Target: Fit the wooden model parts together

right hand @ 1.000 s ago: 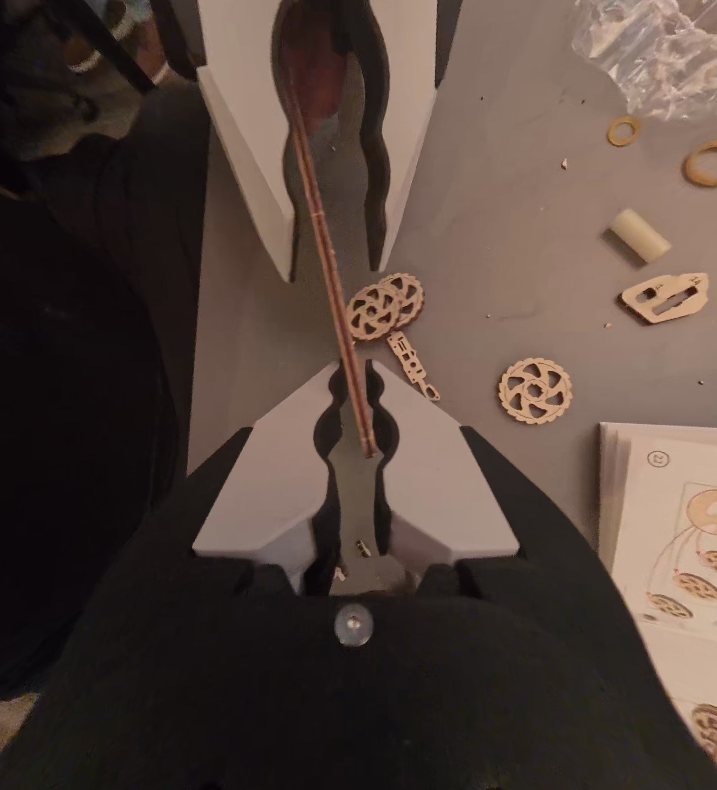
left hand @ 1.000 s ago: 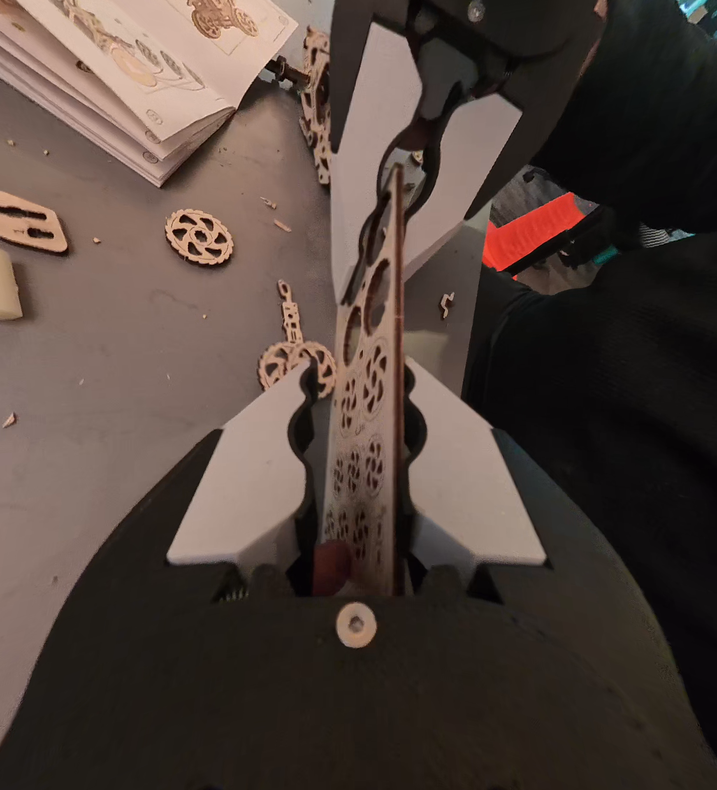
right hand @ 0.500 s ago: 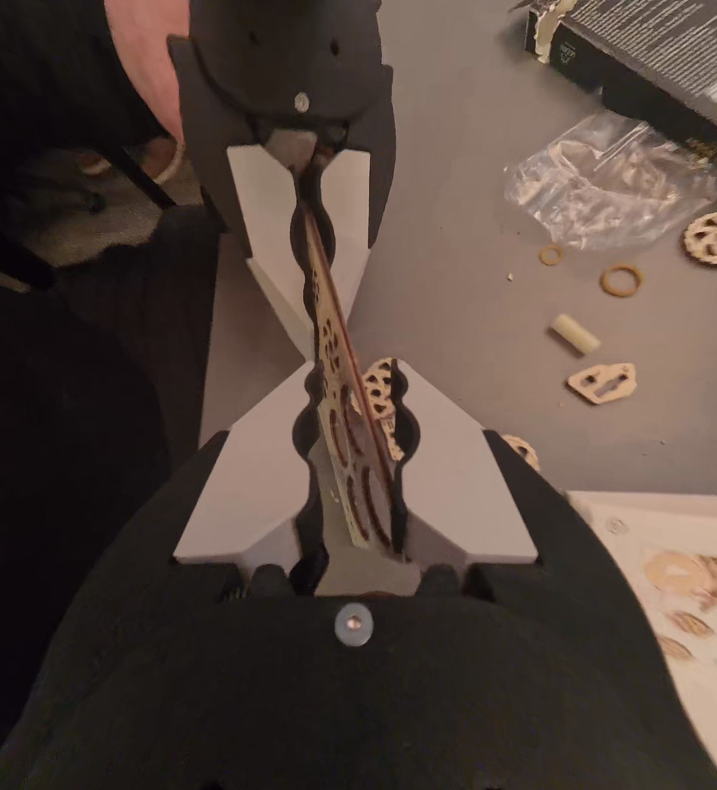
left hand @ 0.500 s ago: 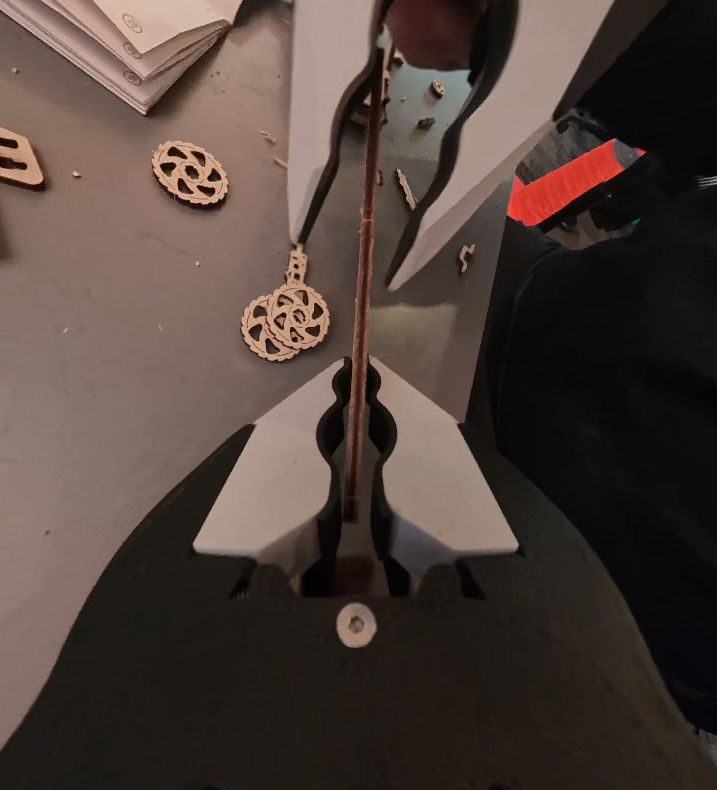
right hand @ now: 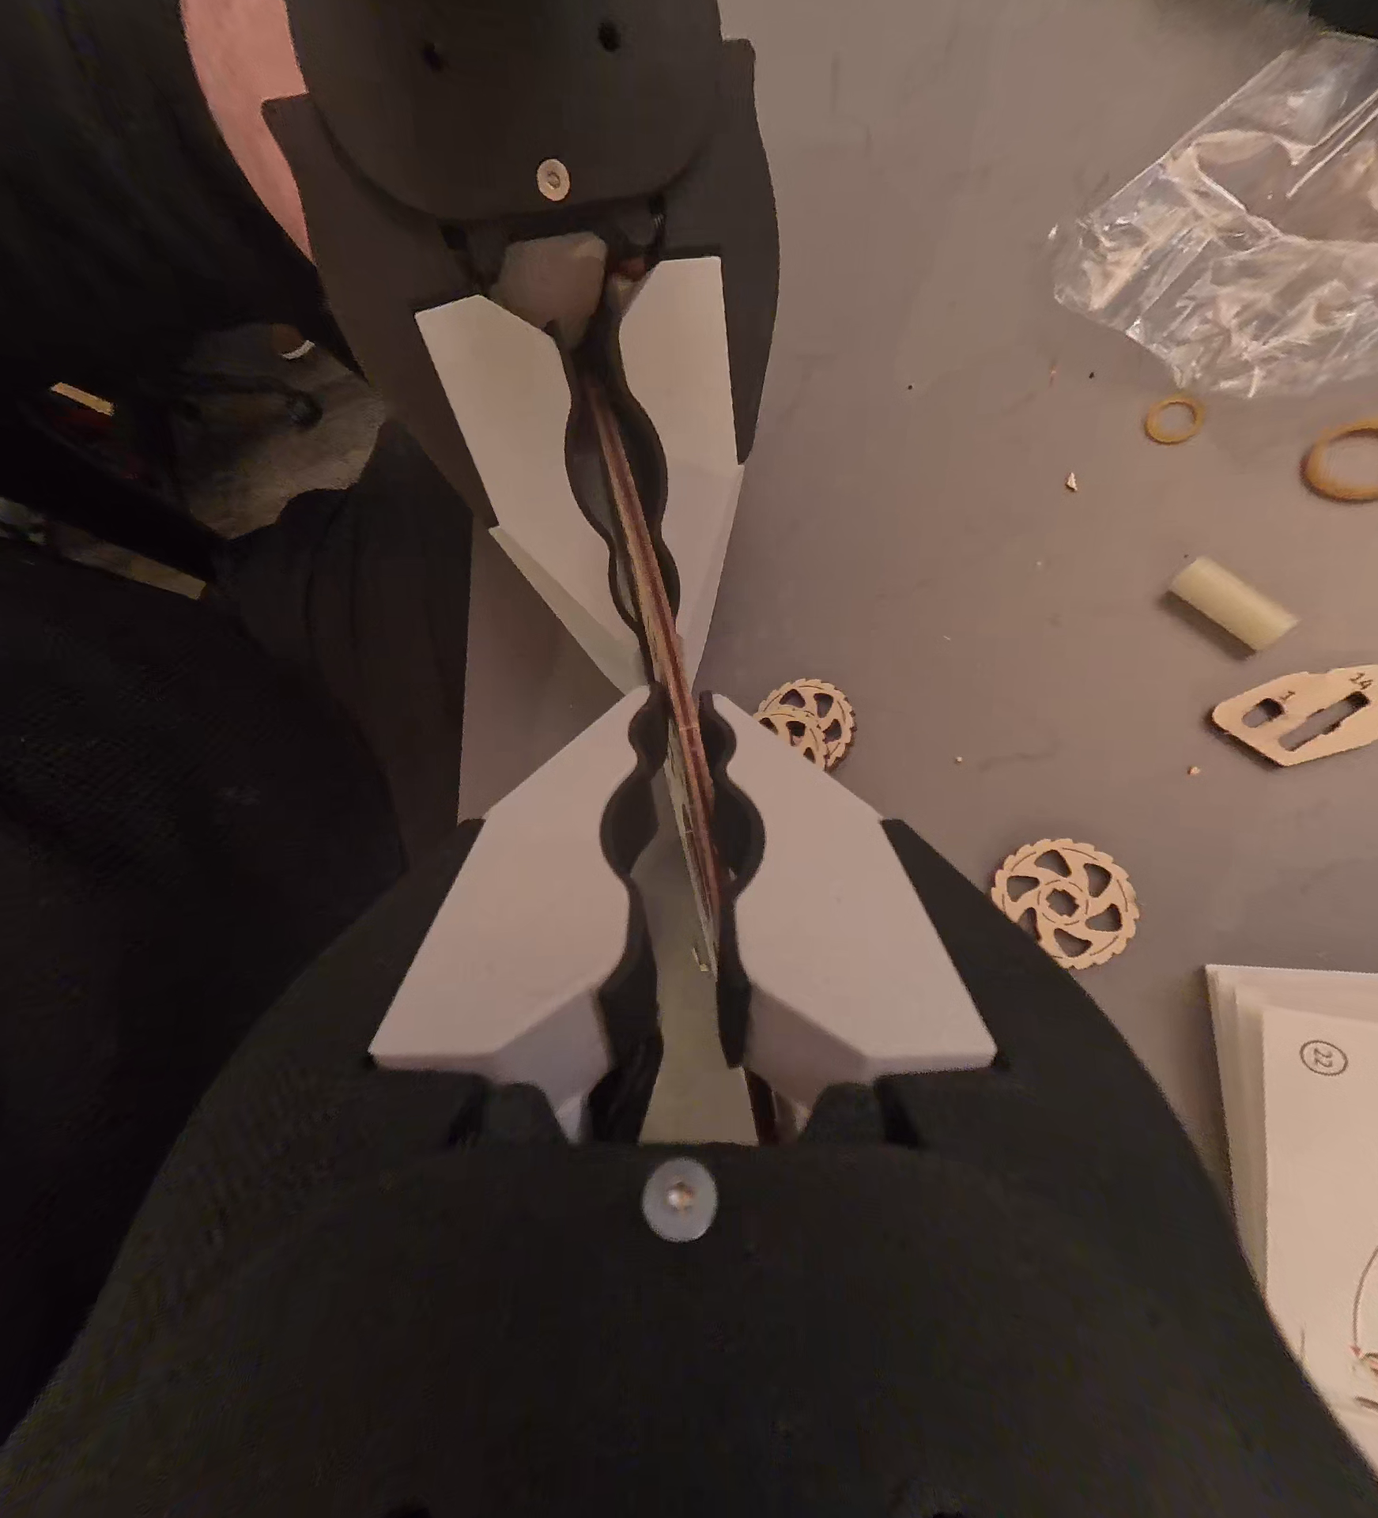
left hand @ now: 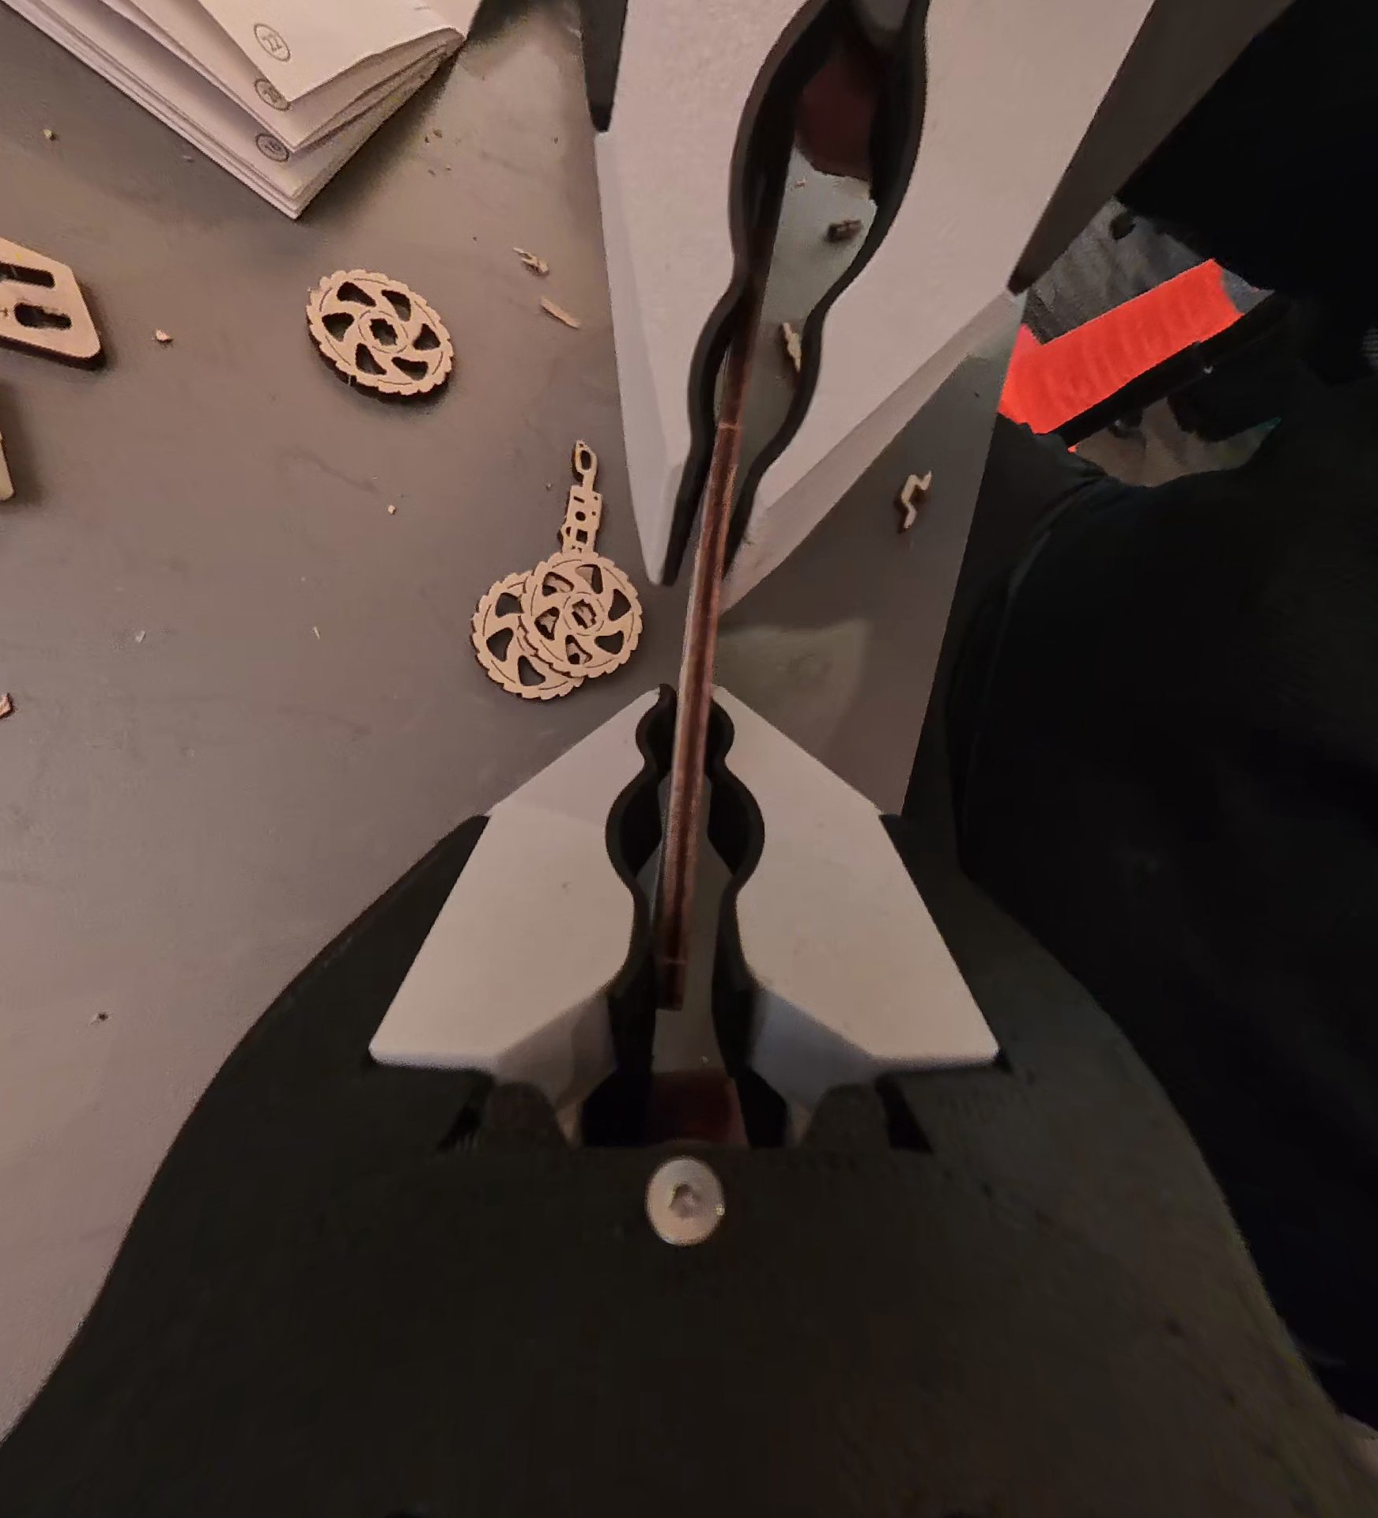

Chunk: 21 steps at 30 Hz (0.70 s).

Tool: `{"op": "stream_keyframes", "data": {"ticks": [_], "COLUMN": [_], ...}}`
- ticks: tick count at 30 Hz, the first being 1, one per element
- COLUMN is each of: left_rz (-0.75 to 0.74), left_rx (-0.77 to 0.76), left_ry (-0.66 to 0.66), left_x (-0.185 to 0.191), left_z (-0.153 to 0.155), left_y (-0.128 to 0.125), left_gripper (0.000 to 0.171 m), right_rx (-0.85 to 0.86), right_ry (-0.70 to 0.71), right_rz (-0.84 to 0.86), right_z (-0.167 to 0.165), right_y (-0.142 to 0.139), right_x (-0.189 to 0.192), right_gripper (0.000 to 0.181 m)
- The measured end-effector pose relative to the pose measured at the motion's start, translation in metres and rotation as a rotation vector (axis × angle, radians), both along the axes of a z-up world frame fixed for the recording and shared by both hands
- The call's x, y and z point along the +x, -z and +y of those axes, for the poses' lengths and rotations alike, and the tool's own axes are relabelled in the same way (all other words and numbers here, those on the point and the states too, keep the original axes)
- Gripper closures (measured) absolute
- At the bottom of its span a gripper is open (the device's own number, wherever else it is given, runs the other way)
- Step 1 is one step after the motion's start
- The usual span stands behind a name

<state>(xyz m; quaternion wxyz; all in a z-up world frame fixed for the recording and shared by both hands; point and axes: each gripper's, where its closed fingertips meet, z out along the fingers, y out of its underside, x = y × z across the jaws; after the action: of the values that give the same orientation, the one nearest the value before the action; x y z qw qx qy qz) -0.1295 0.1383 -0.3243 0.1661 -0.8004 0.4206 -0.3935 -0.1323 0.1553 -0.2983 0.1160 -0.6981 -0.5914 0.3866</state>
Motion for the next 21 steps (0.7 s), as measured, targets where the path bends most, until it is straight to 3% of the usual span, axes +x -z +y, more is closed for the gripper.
{"op": "stream_keyframes", "data": {"ticks": [8, 11, 14, 21], "left_rz": [-0.006, -0.015, -0.037, -0.078], "left_rx": [-0.060, -0.110, -0.088, -0.172], "left_ry": [-0.009, 0.011, -0.013, -0.024], "left_x": [0.001, 0.014, 0.008, 0.018], "left_z": [0.001, -0.010, 0.002, -0.002], "left_y": [0.000, 0.007, 0.000, 0.001], "left_gripper": [0.169, 0.167, 0.169, 0.167], "right_rx": [0.083, 0.186, 0.161, 0.031], "right_ry": [0.062, 0.080, 0.103, 0.072], "right_rz": [-0.021, -0.090, -0.006, -0.009], "right_z": [0.005, 0.017, 0.013, 0.009], "right_y": [0.002, 0.023, 0.005, 0.005], "right_x": [0.001, 0.009, 0.004, 0.015], "right_gripper": [0.173, 0.176, 0.178, 0.171]}}
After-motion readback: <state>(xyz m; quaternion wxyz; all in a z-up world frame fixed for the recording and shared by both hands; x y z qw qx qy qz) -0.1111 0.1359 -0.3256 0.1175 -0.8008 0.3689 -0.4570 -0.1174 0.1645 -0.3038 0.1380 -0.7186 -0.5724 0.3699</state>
